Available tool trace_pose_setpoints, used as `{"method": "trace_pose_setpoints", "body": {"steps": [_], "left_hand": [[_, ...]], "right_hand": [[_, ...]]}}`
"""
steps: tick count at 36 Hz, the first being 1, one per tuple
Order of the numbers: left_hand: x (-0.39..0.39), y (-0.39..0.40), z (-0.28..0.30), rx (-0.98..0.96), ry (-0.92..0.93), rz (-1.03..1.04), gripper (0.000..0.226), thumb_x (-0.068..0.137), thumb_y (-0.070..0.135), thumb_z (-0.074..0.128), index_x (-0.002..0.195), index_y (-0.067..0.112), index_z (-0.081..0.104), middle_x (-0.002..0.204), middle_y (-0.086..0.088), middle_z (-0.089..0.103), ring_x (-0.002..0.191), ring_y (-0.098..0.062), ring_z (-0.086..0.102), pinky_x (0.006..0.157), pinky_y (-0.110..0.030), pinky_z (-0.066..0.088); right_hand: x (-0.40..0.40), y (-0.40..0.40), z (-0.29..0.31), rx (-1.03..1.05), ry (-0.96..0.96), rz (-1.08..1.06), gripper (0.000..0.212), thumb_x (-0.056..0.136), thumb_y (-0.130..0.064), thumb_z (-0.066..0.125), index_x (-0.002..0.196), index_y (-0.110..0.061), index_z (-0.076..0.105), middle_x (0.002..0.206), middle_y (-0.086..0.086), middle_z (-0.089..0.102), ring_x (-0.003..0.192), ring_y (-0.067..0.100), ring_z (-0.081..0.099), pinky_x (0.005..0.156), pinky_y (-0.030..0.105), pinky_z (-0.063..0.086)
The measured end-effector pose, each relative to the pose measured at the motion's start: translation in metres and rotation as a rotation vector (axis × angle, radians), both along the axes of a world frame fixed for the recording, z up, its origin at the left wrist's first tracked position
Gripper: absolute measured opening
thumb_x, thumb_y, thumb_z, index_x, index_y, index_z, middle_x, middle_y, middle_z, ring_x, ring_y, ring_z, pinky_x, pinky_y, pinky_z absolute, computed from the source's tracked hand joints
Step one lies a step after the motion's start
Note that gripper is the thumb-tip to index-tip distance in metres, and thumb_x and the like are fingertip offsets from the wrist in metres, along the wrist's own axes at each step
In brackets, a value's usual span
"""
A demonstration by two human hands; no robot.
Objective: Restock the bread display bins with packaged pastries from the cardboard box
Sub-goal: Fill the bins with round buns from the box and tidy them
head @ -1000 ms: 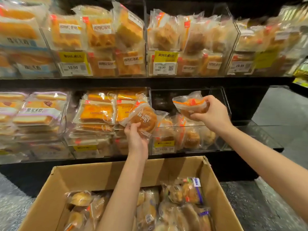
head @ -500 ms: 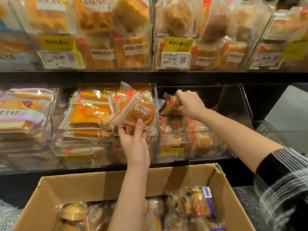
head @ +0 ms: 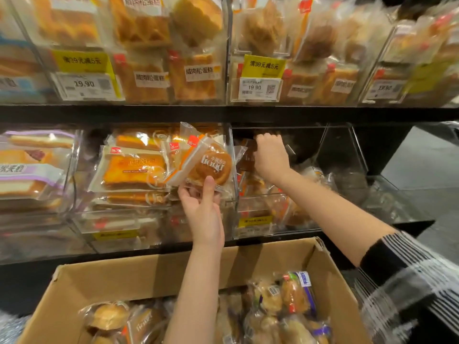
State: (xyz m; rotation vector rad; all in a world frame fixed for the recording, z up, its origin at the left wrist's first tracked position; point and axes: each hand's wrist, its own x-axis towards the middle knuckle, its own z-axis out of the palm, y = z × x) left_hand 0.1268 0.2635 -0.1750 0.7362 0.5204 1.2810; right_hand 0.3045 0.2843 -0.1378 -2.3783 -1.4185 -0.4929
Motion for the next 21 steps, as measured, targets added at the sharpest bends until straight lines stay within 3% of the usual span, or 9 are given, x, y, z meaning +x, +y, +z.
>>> {"method": "trace_pose_setpoints", "body": {"steps": [1,3,6,8,12,14,16,18,21], "left_hand": [[0.000,-0.001,0.000,0.000,0.004,-0.001,0.061,0.092,0.017,0.056,0.145,0.027,0.026,0.125,0.017,0.051,0.114,0.000,0.050,0.100,-0.030,0.039],[-0.001,-0.002,0.002,-0.001,0.016,0.003,0.062,0.091,0.018,0.057,0.146,0.025,0.028,0.128,0.014,0.052,0.119,-0.003,0.050,0.103,-0.029,0.039],[-0.003,-0.003,0.003,0.025,0.057,-0.006,0.062,0.088,0.020,0.062,0.142,0.023,0.033,0.130,0.008,0.055,0.121,-0.006,0.052,0.106,-0.032,0.040],[-0.004,-0.006,0.004,0.085,0.122,-0.012,0.064,0.082,0.023,0.067,0.138,0.022,0.038,0.132,0.004,0.056,0.121,-0.008,0.054,0.105,-0.030,0.043],[-0.003,-0.011,0.007,0.213,0.227,-0.037,0.057,0.088,0.020,0.064,0.139,0.019,0.039,0.130,0.006,0.057,0.116,0.000,0.056,0.083,-0.008,0.047],[-0.004,-0.010,0.009,0.244,0.257,-0.095,0.051,0.090,0.026,0.060,0.138,0.018,0.042,0.127,0.006,0.059,0.116,-0.002,0.056,0.084,-0.010,0.047],[-0.006,-0.009,0.010,0.256,0.283,-0.171,0.049,0.088,0.039,0.056,0.133,0.024,0.048,0.129,0.007,0.059,0.120,-0.005,0.054,0.093,-0.017,0.045],[-0.008,-0.009,0.013,0.244,0.313,-0.206,0.041,0.085,0.048,0.052,0.124,0.037,0.050,0.129,0.014,0.056,0.121,-0.001,0.050,0.092,-0.017,0.039],[-0.007,-0.005,0.013,0.249,0.381,-0.183,0.024,0.096,0.039,0.049,0.120,0.040,0.048,0.129,0.016,0.053,0.122,0.002,0.046,0.092,-0.017,0.035]], "right_hand": [[-0.006,-0.008,0.000,0.060,0.121,0.013,0.033,0.093,-0.011,0.056,0.126,-0.009,0.057,0.124,0.009,0.060,0.121,0.024,0.052,0.116,0.037,0.022],[-0.027,-0.027,0.000,0.221,0.473,0.050,0.032,0.097,-0.012,0.048,0.128,-0.011,0.057,0.126,0.006,0.060,0.120,0.020,0.053,0.108,0.032,0.034],[-0.060,-0.050,0.001,0.361,0.891,0.124,0.033,0.099,-0.036,0.045,0.115,-0.016,0.066,0.111,-0.003,0.066,0.104,0.012,0.059,0.091,0.029,0.047],[-0.078,-0.060,0.005,0.337,1.106,0.209,0.041,0.094,-0.051,0.048,0.110,-0.018,0.067,0.100,-0.009,0.066,0.096,0.008,0.060,0.085,0.028,0.048],[-0.089,-0.068,0.011,0.352,1.181,0.222,0.047,0.082,-0.049,0.067,0.115,-0.017,0.056,0.108,-0.003,0.062,0.100,0.011,0.060,0.082,0.027,0.051],[-0.086,-0.069,0.017,0.419,1.275,0.208,0.048,0.082,-0.041,0.071,0.118,-0.014,0.053,0.110,0.000,0.063,0.100,0.012,0.062,0.076,0.022,0.052],[-0.077,-0.072,0.023,0.472,1.382,0.210,0.048,0.082,-0.032,0.073,0.120,-0.011,0.053,0.111,0.004,0.065,0.101,0.015,0.064,0.079,0.026,0.055],[-0.063,-0.078,0.027,0.483,1.351,0.222,0.045,0.082,-0.024,0.075,0.119,-0.009,0.055,0.111,0.007,0.066,0.100,0.017,0.065,0.077,0.025,0.054],[-0.036,-0.086,0.027,0.463,1.248,0.169,0.043,0.080,-0.014,0.076,0.118,-0.008,0.055,0.109,0.006,0.066,0.099,0.016,0.065,0.079,0.026,0.053]]}}
